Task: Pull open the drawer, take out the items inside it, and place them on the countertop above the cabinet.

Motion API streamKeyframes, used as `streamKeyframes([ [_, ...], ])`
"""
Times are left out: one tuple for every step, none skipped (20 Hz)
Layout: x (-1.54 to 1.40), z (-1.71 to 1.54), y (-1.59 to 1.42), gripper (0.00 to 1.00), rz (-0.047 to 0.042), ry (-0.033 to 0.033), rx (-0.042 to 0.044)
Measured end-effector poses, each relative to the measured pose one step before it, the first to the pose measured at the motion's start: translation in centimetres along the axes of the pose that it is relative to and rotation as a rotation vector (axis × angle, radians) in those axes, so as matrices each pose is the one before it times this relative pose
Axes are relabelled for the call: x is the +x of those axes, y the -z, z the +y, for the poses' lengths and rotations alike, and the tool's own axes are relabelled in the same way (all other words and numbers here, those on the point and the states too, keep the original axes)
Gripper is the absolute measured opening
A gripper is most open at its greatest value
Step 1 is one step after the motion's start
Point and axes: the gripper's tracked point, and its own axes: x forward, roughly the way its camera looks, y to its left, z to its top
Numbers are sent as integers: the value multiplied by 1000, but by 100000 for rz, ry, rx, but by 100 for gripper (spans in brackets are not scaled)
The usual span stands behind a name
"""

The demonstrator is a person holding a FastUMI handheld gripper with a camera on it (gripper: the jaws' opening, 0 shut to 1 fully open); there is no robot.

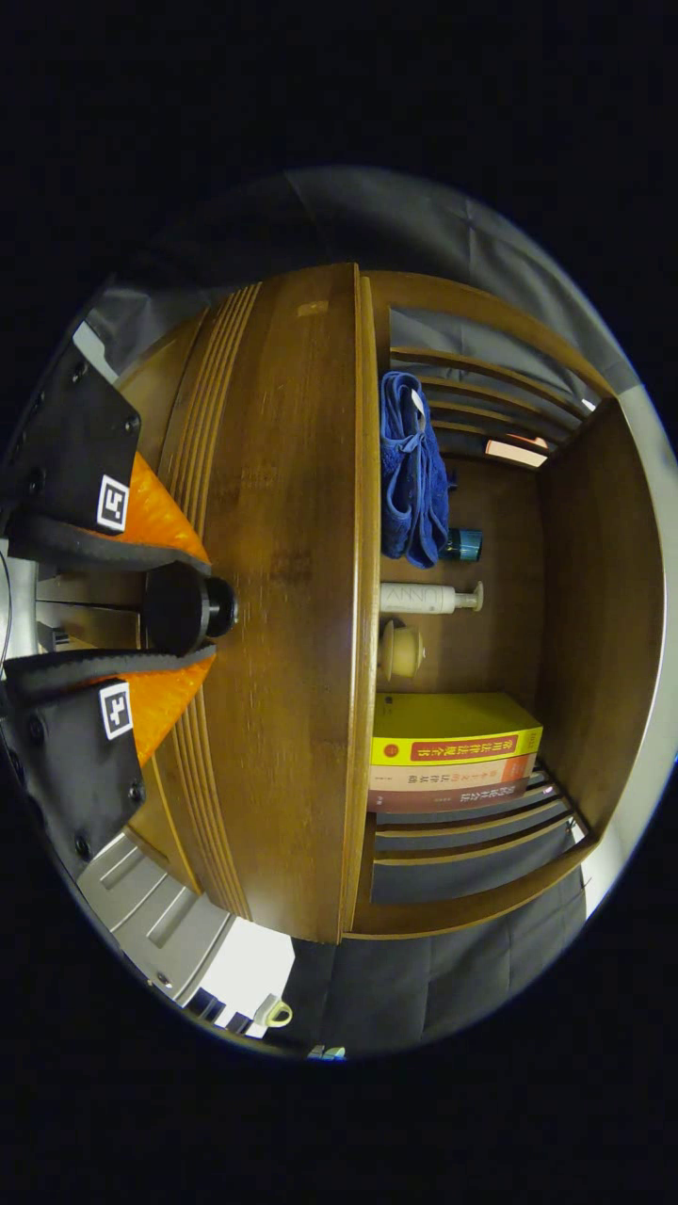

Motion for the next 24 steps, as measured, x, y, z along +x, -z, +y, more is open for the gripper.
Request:
streamKeyframes([
  [47,-86,-27,40,341,235,-293],
  [35,42,1,40,172,13,-217],
  [-12,-9,53,40,669,-189,290],
  [-168,49,36,40,410,-189,839],
  [-219,-13,18,40,432,-207,812],
  [-290,-13,13,40,354,-140,424],
  [-385,8,37,40,392,6,0],
  [-428,-111,21,40,518,82,-58],
  [-406,49,100,40,774,-83,289],
  [-406,-22,31,40,730,-206,651],
  [-520,19,129,40,753,-367,635],
  [-433,9,21,40,611,-257,422],
  [-412,-21,65,39,629,-240,-200],
  [-378,43,151,40,788,-223,-464],
  [-460,-12,110,40,604,-115,95],
  [-416,34,29,40,822,15,223],
  [-566,-10,100,40,648,-149,-15],
  [-565,59,101,40,551,-200,-6],
  [-615,-29,57,40,263,-35,337],
  [-635,-16,141,39,286,46,577],
  [-690,-17,125,39,474,381,468],
  [-648,-44,164,39,907,204,-25],
  [-551,297,-46,39,513,-44,-61],
  [-795,-44,162,40,709,-301,224],
])
